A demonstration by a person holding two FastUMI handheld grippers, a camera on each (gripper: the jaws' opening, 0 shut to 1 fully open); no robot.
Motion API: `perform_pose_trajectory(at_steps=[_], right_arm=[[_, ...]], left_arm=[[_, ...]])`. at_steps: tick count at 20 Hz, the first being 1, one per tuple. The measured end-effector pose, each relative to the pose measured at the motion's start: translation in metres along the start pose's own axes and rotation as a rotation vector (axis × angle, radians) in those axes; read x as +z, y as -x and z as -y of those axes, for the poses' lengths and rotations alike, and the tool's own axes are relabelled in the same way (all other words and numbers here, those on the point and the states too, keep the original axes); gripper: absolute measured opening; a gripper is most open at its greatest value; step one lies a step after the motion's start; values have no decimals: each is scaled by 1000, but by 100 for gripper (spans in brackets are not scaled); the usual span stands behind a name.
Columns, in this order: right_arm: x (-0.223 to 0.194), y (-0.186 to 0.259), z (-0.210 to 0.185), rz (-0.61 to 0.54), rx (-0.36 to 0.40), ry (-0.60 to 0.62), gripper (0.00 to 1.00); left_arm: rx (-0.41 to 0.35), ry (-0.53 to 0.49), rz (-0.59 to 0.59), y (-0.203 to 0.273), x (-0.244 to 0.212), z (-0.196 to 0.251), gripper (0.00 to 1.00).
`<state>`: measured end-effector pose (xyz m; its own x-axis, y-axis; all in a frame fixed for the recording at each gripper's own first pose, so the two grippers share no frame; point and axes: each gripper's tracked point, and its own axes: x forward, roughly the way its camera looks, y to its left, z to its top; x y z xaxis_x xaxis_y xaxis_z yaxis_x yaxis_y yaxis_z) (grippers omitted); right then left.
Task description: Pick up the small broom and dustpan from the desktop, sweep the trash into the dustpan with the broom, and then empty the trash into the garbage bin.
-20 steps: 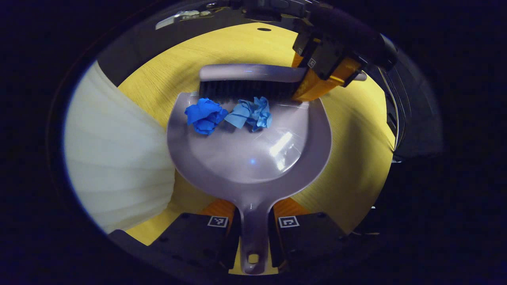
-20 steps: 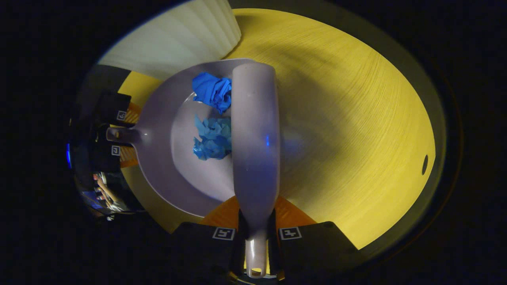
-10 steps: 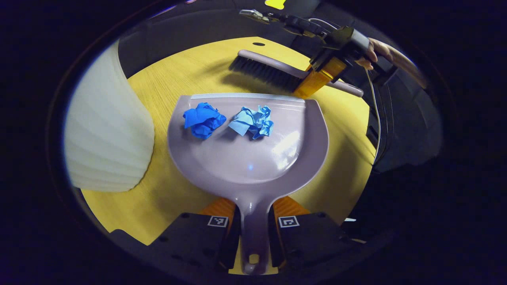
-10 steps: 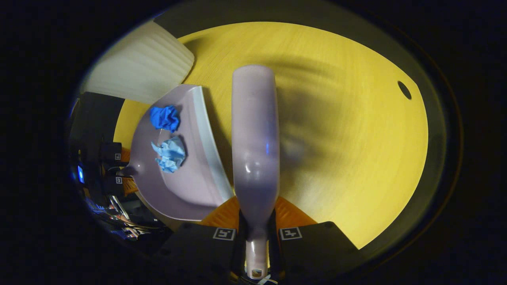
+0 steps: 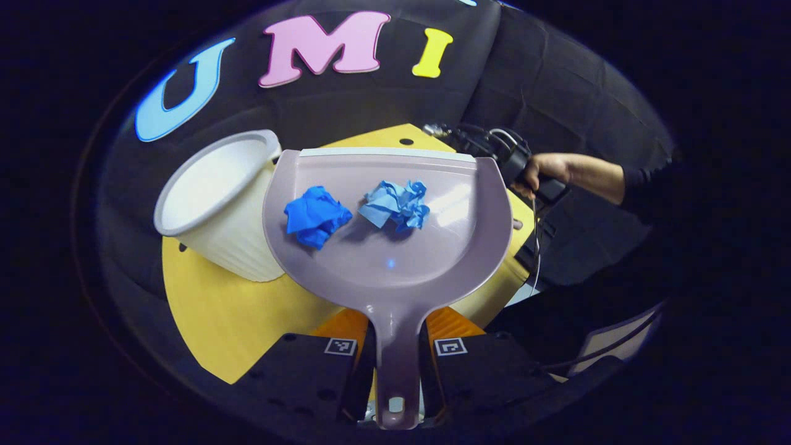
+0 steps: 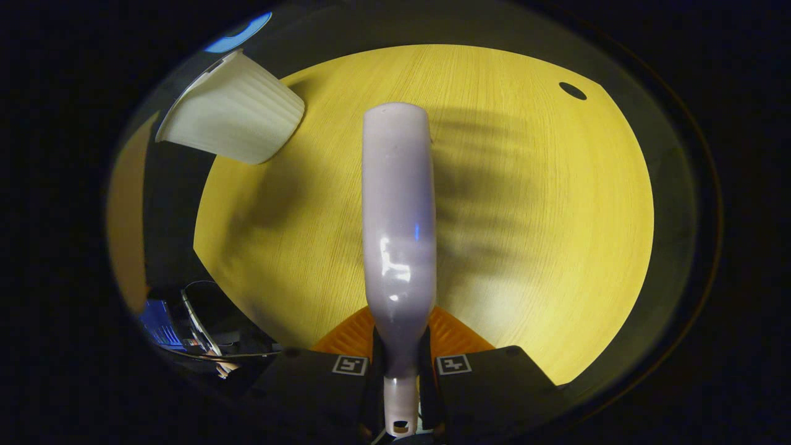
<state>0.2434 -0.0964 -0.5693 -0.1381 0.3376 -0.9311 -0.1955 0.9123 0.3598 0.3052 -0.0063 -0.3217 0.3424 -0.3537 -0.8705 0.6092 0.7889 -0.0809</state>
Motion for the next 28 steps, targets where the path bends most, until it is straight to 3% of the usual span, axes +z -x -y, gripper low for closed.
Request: perform_pose_trajectory(at_steps=[5, 9, 13, 19, 24, 26, 28], right_arm=[[-5, -5, -2, 48, 66, -49, 26], [-9, -10, -3, 97, 84, -51, 26], [-14, -17, -8, 117, 130, -101, 26], [-27, -31, 3, 85, 85, -88, 26], [-27, -34, 13, 116, 58, -129, 26], [-28, -33, 16, 125, 52, -138, 26], [-29, -32, 19, 129, 49, -144, 26]], left_arm=[[193, 85, -4, 35, 26, -43, 29], [491, -14, -175, 53, 36, -126, 29], [638, -154, -333, 32, 42, -166, 29], [678, -407, -580, -8, 23, -142, 29], [685, -611, -681, -20, 8, -100, 29], [676, -638, -681, -28, 0, -89, 30], [680, -594, -623, -34, -1, -85, 30]])
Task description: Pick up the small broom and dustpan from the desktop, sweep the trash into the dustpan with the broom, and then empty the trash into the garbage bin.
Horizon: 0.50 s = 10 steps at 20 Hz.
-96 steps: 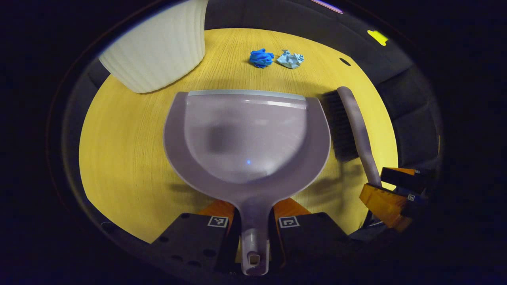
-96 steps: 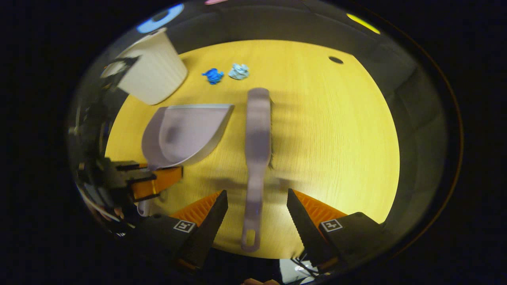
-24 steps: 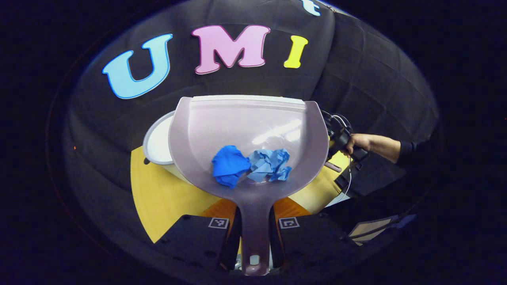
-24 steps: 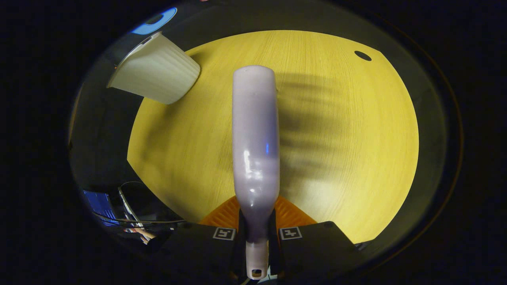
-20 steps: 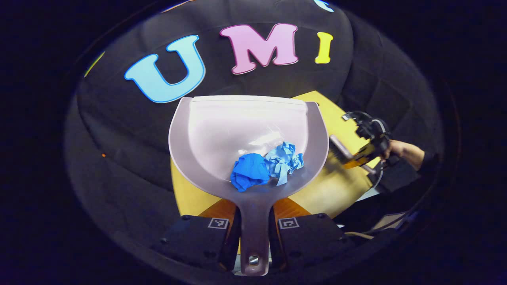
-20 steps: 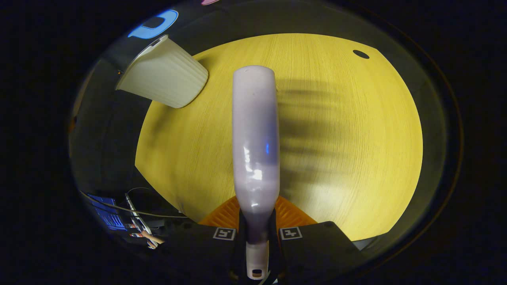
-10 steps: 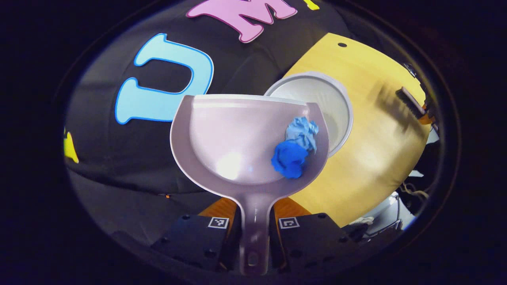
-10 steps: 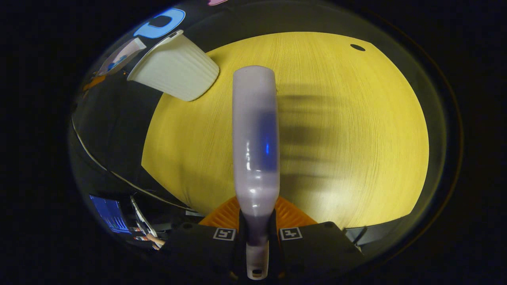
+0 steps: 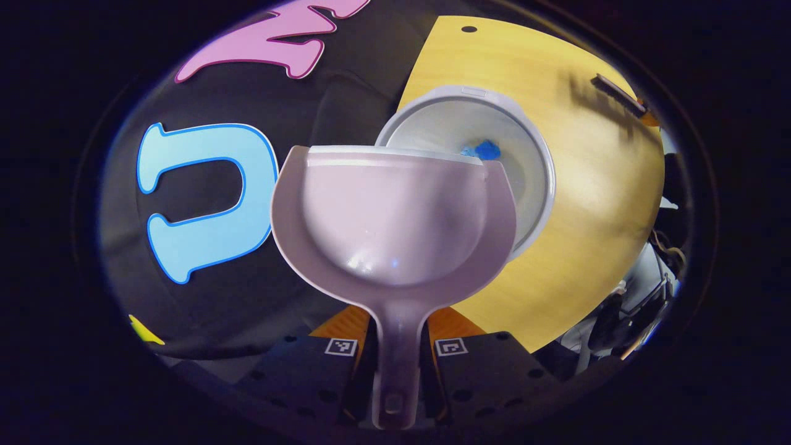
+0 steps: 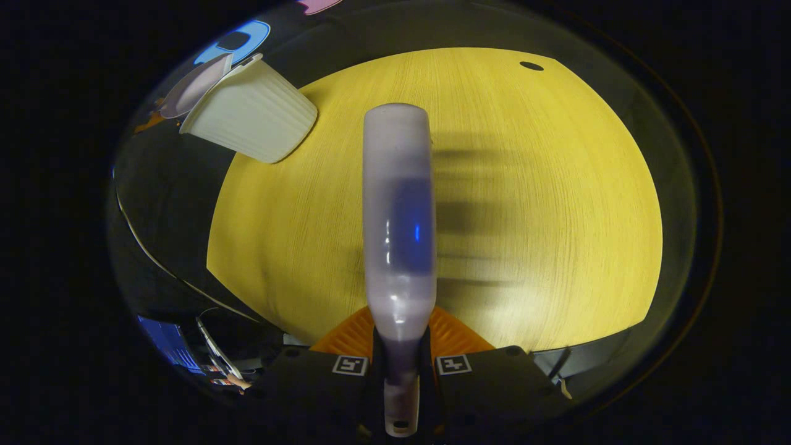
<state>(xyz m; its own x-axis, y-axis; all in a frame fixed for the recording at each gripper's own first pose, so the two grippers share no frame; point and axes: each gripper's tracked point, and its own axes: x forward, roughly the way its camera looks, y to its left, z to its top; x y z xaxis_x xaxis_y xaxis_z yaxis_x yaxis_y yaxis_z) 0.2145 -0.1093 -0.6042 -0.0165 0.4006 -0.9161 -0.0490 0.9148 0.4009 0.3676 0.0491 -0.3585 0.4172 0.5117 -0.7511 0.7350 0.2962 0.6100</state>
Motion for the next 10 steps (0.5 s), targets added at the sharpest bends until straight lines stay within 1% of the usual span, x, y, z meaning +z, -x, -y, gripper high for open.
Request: perform_pose_trajectory(at_steps=[2, 3, 5, 7, 9, 10], right_arm=[[2, 2, 0, 2, -1, 0, 26], [5, 5, 0, 8, -2, 2, 26], [11, 13, 2, 19, -7, 4, 26], [20, 21, 6, 34, -16, 5, 26], [28, 29, 8, 50, -25, 9, 26], [33, 33, 8, 56, -27, 7, 26]], left_arm=[[31, 100, 77, 9, 6, -2, 29], [42, 155, 115, 5, 9, -2, 29], [36, 291, 204, 7, 17, 4, 29], [33, 400, 319, 17, 31, 10, 29], [-5, 468, 435, 29, 52, 21, 29], [-46, 524, 499, 33, 66, 36, 29]])
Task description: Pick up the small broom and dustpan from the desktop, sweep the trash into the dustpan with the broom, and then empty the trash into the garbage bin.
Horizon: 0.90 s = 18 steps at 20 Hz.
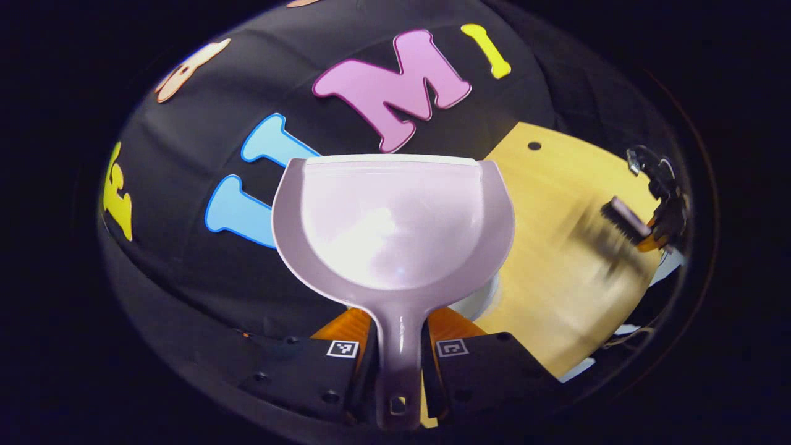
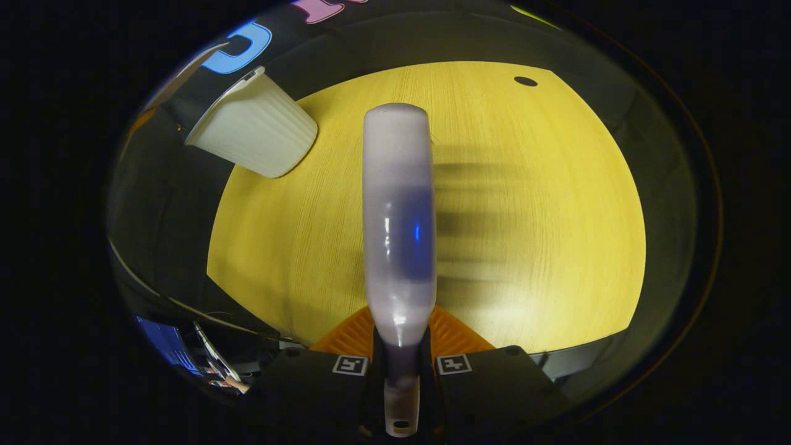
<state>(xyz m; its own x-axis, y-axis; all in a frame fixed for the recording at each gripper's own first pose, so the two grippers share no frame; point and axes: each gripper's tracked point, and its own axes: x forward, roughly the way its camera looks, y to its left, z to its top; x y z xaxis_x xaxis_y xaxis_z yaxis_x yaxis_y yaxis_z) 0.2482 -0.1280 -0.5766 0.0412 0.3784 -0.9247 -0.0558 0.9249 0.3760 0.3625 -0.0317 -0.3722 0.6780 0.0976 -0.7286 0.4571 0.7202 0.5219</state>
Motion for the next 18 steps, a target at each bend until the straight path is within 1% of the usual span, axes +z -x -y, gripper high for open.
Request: perform_pose_trajectory(at_steps=[2, 4, 5, 6, 7, 8, 11, 12, 14, 16, 17, 18], right_arm=[[6, 7, 3, 12, -8, 7, 26], [10, 11, 14, 22, -35, 14, 26], [10, 11, 20, 20, -46, 7, 26], [8, 12, 27, 12, -58, -6, 26], [6, 10, 32, -1, -63, -17, 26], [2, 8, 37, -21, -71, -25, 26], [-7, -5, 51, -69, -110, -6, 26], [-9, -13, 54, -85, -130, -3, 26], [-7, -29, 53, -101, -140, -32, 27], [-5, -43, 50, -121, -153, -49, 26], [-3, -49, 50, -126, -171, -45, 26], [-1, -55, 49, -128, -194, -31, 26]], left_arm=[[-127, 159, 91, -5, 9, 57, 28], [-267, 311, 143, -13, 23, 113, 29], [-323, 375, 151, -14, 27, 145, 29], [-363, 438, 139, -22, 30, 172, 29], [-396, 470, 122, -31, 32, 196, 29], [-404, 489, 90, -44, 31, 219, 29], [-394, 548, -8, -64, -7, 276, 29], [-399, 587, -54, -73, -22, 290, 29], [-408, 662, -155, -95, -52, 314, 29], [-478, 717, -274, -110, -78, 346, 29], [-487, 734, -293, -118, -86, 354, 29], [-463, 728, -316, -123, -95, 358, 29]])
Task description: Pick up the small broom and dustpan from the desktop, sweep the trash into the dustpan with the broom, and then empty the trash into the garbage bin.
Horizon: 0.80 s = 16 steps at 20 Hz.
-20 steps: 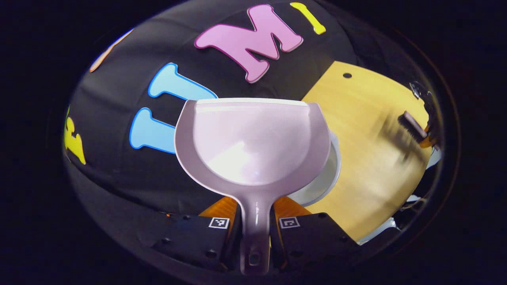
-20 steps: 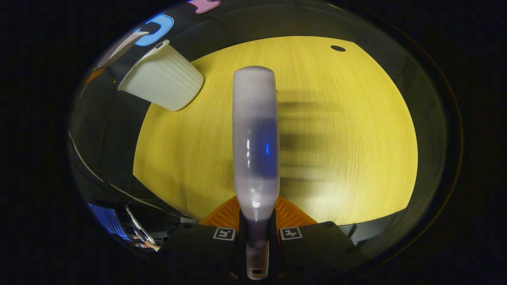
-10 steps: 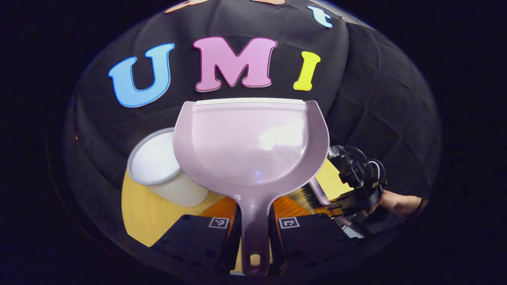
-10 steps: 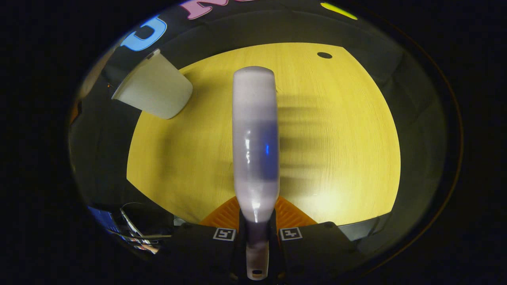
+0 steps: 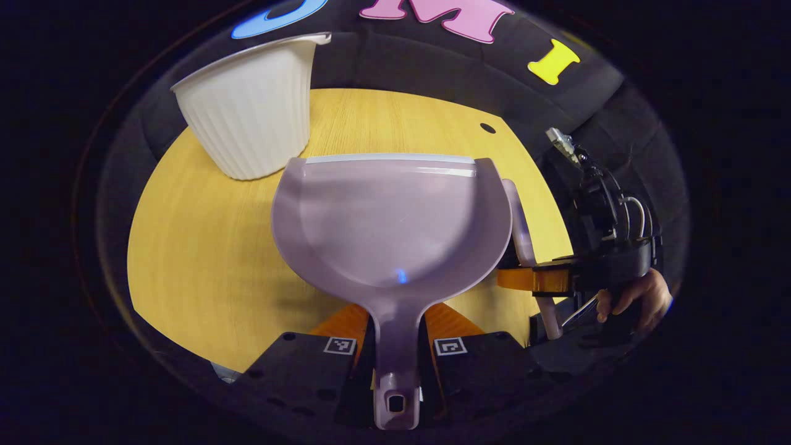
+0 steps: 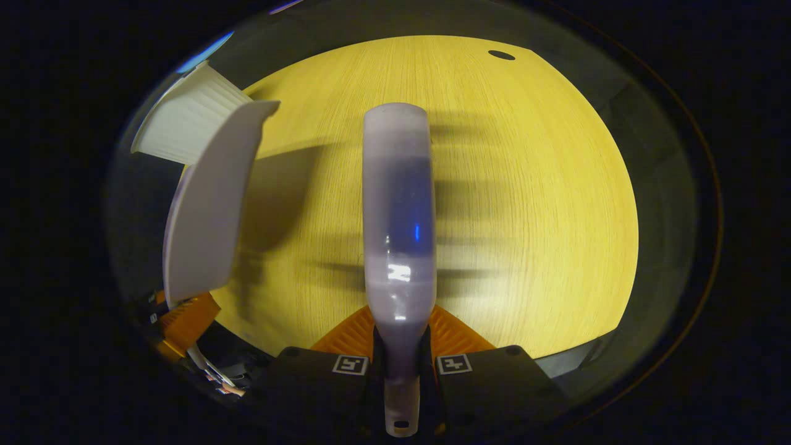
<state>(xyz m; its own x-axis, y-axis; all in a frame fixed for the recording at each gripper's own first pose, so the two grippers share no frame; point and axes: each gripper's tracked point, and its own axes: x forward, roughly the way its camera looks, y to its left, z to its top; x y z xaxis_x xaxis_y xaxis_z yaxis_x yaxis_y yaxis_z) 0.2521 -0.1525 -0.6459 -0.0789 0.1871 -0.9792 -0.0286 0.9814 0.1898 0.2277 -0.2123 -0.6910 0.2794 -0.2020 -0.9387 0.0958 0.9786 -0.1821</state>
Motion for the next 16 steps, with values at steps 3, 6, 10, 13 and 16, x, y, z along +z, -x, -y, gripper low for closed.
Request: perform_pose_trajectory(at_steps=[3, 6, 10, 13, 16], right_arm=[[-1, -13, -6, -15, -46, 14, 26], [-5, -12, -10, -58, -62, 30, 26], [0, -4, -16, -91, -50, 0, 26], [-4, -3, -13, -103, -62, -15, 28], [-5, 5, -9, -96, -46, -10, 37]], left_arm=[[119, -26, -41, -7, -15, -3, 30], [127, -11, -66, 0, -11, 1, 30], [114, 31, -117, -4, -15, 6, 31], [148, -3, -112, -13, -9, 5, 31], [108, -16, -99, -11, -7, 14, 36]])
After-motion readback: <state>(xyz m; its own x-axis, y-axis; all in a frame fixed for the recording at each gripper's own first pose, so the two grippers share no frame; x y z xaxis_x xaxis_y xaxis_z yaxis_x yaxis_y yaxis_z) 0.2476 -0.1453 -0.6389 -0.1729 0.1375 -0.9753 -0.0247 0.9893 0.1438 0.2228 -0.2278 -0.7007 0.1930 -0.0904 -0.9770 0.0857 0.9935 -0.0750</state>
